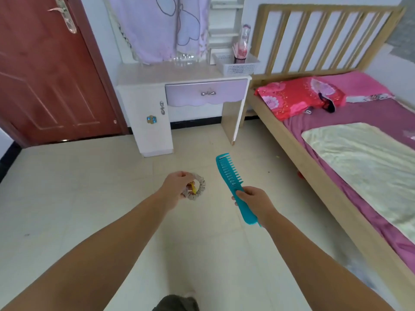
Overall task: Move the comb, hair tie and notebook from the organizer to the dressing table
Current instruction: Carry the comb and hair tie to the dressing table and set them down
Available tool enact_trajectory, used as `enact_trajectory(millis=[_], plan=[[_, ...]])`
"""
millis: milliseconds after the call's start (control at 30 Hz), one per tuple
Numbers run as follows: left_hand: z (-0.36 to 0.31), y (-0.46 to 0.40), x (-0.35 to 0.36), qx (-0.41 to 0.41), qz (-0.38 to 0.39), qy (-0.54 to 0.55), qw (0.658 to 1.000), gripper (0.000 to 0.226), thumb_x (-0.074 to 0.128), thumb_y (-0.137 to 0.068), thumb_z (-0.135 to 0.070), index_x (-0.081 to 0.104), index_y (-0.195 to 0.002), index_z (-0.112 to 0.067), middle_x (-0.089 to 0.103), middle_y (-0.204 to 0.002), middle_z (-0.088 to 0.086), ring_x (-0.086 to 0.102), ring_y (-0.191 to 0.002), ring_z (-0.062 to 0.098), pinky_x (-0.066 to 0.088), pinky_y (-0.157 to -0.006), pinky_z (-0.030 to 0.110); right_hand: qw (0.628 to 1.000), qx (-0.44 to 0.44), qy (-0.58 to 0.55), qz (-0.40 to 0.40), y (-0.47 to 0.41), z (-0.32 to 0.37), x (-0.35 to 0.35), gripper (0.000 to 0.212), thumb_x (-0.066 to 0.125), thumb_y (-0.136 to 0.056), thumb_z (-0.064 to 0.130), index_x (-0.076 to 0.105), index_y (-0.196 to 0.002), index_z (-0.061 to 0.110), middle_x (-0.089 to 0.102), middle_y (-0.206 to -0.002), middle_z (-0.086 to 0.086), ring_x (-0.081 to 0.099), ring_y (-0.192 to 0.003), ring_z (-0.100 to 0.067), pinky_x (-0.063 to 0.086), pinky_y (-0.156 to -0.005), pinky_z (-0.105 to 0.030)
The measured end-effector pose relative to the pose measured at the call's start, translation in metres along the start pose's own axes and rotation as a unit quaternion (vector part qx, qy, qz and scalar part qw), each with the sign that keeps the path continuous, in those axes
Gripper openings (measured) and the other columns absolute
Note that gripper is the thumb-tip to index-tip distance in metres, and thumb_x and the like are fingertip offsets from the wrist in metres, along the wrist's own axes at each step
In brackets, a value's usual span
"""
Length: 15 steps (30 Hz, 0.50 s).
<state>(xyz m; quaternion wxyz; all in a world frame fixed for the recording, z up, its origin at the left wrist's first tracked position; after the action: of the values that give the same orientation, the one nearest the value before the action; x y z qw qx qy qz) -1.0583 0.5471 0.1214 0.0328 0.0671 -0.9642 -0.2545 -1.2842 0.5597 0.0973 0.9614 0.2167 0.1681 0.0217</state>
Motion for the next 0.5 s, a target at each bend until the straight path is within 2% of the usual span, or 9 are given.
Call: enact_trajectory(millis=[167,233,333,433,500], plan=[[-0.071,-0.125,0.015,0.004,0.004,-0.015,1.000,0.005,0.057,-0.087,-0.007,0.059,-0.083,-0.008,0.056,-0.074,0.010,0.052,-0.065,0.022,0.045,-0.060,0.030,0.999,0.000,0.042,-0.010,-0.125,0.064,-0.012,0.016,0.051,-0.091,0.025,0.064,-0.098,0.020,0.067,-0.081,0.007,0.060,-0.070,-0.011,0.045,-0.066,-0.025],[-0.097,-0.181,0.025,0.007,0.001,-0.024,1.000,0.003,0.057,-0.088,-0.009,0.059,-0.089,-0.007,0.058,-0.081,0.012,0.056,-0.074,0.024,0.048,-0.066,0.032,0.998,-0.002,0.056,-0.016,-0.184,0.085,-0.018,0.017,0.051,-0.091,0.027,0.064,-0.098,0.020,0.065,-0.082,0.005,0.059,-0.073,-0.014,0.045,-0.070,-0.027],[-0.137,-0.269,0.043,0.016,-0.016,-0.042,0.999,0.013,0.057,-0.089,-0.013,0.058,-0.100,-0.007,0.060,-0.089,0.012,0.058,-0.086,0.027,0.051,-0.077,0.036,0.998,-0.013,0.059,-0.026,-0.280,0.119,-0.029,0.021,0.053,-0.091,0.029,0.065,-0.105,0.019,0.063,-0.086,0.002,0.057,-0.074,-0.014,0.043,-0.066,-0.026],[-0.179,-0.353,0.059,0.015,-0.033,-0.031,0.999,0.013,0.057,-0.089,-0.014,0.058,-0.100,-0.007,0.059,-0.087,0.010,0.057,-0.084,0.023,0.050,-0.072,0.033,0.998,-0.015,0.054,-0.019,-0.372,0.159,-0.038,0.022,0.054,-0.090,0.029,0.065,-0.107,0.020,0.060,-0.085,0.005,0.056,-0.073,-0.013,0.040,-0.060,-0.022],[-0.208,-0.400,0.066,0.014,-0.039,-0.021,0.999,0.011,0.056,-0.089,-0.014,0.058,-0.098,-0.008,0.058,-0.084,0.009,0.055,-0.077,0.021,0.047,-0.066,0.031,0.999,-0.018,0.051,-0.001,-0.428,0.189,-0.044,0.022,0.057,-0.089,0.027,0.066,-0.106,0.015,0.063,-0.085,0.001,0.057,-0.072,-0.016,0.042,-0.061,-0.024]])
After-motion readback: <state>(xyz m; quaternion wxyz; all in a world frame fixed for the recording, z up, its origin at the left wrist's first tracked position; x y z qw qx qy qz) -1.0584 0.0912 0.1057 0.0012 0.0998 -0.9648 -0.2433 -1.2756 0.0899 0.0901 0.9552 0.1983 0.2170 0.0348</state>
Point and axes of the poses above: each hand's wrist, its own y-axis away from the middle knuckle, its own x-axis out of the palm, z = x × y, the point moved 2 cm from there along -y, towards the middle knuckle
